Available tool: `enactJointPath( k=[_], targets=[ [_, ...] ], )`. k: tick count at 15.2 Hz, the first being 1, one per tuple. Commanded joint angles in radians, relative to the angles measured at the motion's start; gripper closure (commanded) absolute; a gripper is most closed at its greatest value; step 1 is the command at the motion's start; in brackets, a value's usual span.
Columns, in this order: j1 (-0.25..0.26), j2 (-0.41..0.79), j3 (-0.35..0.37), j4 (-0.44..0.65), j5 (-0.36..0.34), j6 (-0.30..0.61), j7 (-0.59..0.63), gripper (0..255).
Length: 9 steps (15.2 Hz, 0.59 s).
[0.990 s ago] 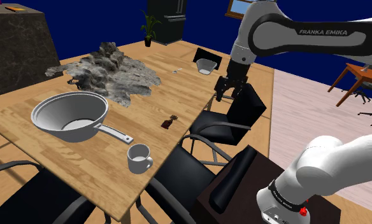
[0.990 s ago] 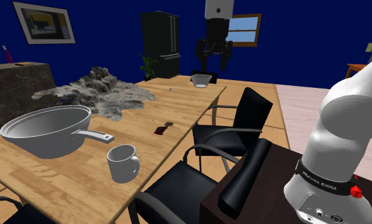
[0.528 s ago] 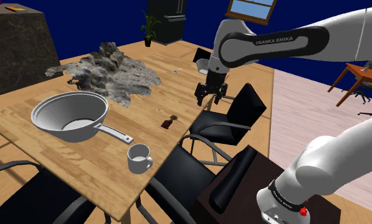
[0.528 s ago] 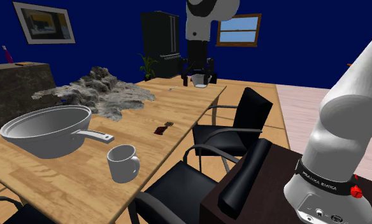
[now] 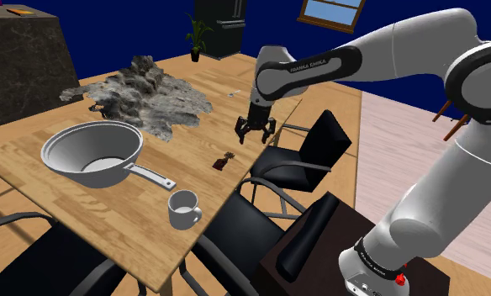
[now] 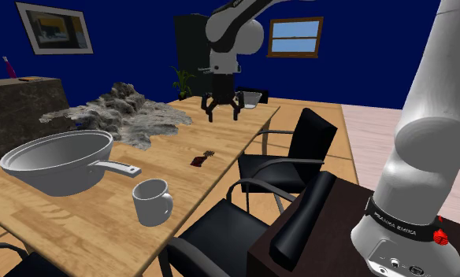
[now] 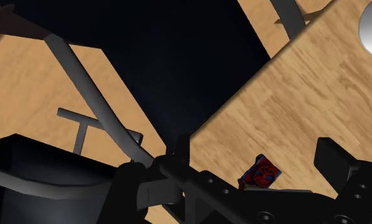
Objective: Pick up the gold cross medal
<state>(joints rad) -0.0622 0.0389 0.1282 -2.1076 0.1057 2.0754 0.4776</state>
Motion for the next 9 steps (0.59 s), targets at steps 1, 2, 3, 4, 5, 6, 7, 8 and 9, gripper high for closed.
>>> enactJointPath(
  k=[1, 2, 3, 4, 5, 6, 7, 8, 9],
  targets=[
    [0.001, 0.079, -0.001, 0.047, -0.004, 0.025, 0.034, 0],
    [0.002, 0.119, -0.002, 0.076, -0.006, 0.033, 0.05, 0],
    [0.003, 0.16, -0.004, 0.105, -0.007, 0.04, 0.065, 0],
    [0.004, 0.2, -0.007, 0.136, -0.009, 0.045, 0.08, 0],
    [0.006, 0.24, -0.009, 0.168, -0.01, 0.05, 0.095, 0],
    [0.007, 0.28, -0.012, 0.202, -0.011, 0.053, 0.109, 0],
    [0.009, 0.321, -0.016, 0.237, -0.012, 0.055, 0.123, 0],
    [0.01, 0.361, -0.019, 0.273, -0.012, 0.056, 0.136, 0],
    [0.012, 0.402, -0.023, 0.31, -0.012, 0.056, 0.149, 0]
  ],
)
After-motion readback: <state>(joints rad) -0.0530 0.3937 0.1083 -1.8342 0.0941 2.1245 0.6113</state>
